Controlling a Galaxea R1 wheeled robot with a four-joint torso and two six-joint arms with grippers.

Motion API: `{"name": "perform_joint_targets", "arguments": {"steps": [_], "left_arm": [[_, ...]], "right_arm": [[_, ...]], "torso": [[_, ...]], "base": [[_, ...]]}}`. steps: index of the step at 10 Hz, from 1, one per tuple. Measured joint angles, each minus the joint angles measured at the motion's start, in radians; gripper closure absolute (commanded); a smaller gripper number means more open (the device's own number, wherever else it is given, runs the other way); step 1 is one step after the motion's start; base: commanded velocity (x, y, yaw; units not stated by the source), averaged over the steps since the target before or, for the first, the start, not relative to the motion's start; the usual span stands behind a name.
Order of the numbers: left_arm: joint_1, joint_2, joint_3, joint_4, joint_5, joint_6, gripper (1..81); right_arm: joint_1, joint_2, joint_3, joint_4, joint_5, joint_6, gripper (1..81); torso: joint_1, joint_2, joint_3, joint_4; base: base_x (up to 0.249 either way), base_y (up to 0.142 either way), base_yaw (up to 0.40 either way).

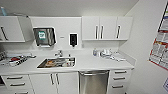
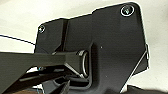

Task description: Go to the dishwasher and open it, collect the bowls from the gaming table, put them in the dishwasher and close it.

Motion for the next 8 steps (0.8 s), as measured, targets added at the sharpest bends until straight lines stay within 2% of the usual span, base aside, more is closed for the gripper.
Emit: {"name": "perform_joint_targets", "arguments": {"steps": [5,8], "left_arm": [[-0.008,0.0,0.0,0.0,-0.003,0.0,1.0],[-0.003,0.001,0.002,0.0,-0.002,0.0,1.0]], "right_arm": [[0.008,-0.002,0.0,0.0,0.003,0.0,1.0],[0.0,-0.009,-0.001,0.0,0.002,0.0,1.0]], "torso": [[0.0,-0.001,0.0,0.0],[0.0,-0.001,0.0,0.0]], "base": [[0.107,0.012,0.0],[0.107,0.067,0.0]]}}
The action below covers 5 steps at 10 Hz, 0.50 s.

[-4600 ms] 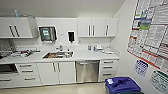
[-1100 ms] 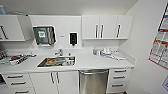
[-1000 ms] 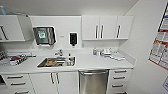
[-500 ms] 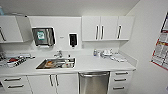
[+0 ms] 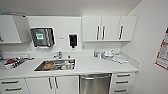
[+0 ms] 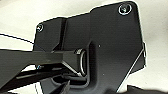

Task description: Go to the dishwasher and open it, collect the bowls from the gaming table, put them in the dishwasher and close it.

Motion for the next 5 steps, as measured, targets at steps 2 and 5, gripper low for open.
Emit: {"name": "perform_joint_targets", "arguments": {"steps": [2,5], "left_arm": [[-0.003,-0.006,-0.001,0.0,0.0,0.0,1.0],[-0.005,-0.006,0.0,0.0,0.0,0.0,1.0]], "right_arm": [[0.006,0.005,-0.001,0.0,0.001,0.0,1.0],[0.003,0.004,0.0,0.0,0.0,0.0,1.0]], "torso": [[0.001,0.0,0.0,0.0],[0.0,0.0,0.0,0.0]], "base": [[0.106,0.073,0.0],[0.105,0.049,0.0]]}}
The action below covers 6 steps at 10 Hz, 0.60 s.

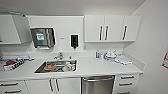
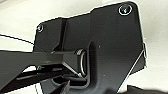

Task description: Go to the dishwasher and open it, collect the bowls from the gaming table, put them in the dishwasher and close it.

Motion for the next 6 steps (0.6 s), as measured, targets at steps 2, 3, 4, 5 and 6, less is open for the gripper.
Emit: {"name": "perform_joint_targets", "arguments": {"steps": [2,3,4,5,6], "left_arm": [[0.0,0.0,0.0,0.0,0.0,0.0,1.0],[0.001,0.0,0.0,0.0,0.0,0.0,1.0],[0.001,0.0,0.0,0.0,0.0,0.0,1.0],[0.0,0.001,0.0,0.0,0.0,0.0,1.0],[0.0,0.0,0.0,0.0,0.0,0.0,1.0]], "right_arm": [[0.0,0.005,0.0,0.0,0.001,0.0,1.0],[-0.002,0.005,0.0,0.0,0.001,0.0,1.0],[-0.002,0.003,0.0,0.0,0.001,0.0,1.0],[0.001,0.001,0.0,0.0,0.002,0.0,1.0],[0.003,0.001,0.0,0.0,0.001,0.0,1.0]], "torso": [[0.0,0.0,0.0,0.0],[0.0,0.0,0.0,0.0],[0.0,0.0,0.0,0.0],[0.0,0.0,0.0,0.0],[0.0,0.0,0.0,0.0]], "base": [[0.106,0.0,0.0],[0.106,0.0,0.0],[0.106,0.0,0.0],[0.106,0.0,0.0],[0.106,0.0,0.0]]}}
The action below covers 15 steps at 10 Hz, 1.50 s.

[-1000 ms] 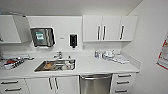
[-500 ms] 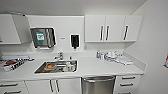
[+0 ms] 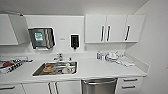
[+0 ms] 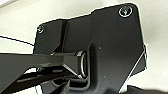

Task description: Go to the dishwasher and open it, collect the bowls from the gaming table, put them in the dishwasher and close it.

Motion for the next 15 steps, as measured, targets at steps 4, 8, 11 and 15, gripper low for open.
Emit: {"name": "perform_joint_targets", "arguments": {"steps": [4,8,11,15], "left_arm": [[0.0,0.003,0.0,0.0,0.001,0.0,1.0],[0.0,0.003,0.0,0.0,0.0,0.0,1.0],[0.0,0.003,0.0,0.0,0.0,0.0,1.0],[-0.001,0.004,0.0,0.0,-0.001,0.0,1.0]], "right_arm": [[-0.001,0.003,0.0,0.0,0.001,0.0,1.0],[-0.008,0.006,0.0,0.001,0.004,0.0,1.0],[-0.011,0.006,0.0,0.001,0.003,0.0,1.0],[-0.013,0.005,0.001,0.003,0.0,0.005,1.0]], "torso": [[0.0,0.0,0.0,0.0],[0.0,0.0,0.0,0.0],[0.0,0.0,0.0,0.0],[0.001,0.0,0.0,0.0]], "base": [[0.106,0.0,0.0],[0.106,0.0,0.0],[0.104,0.0,0.0],[0.02,0.0,0.0]]}}
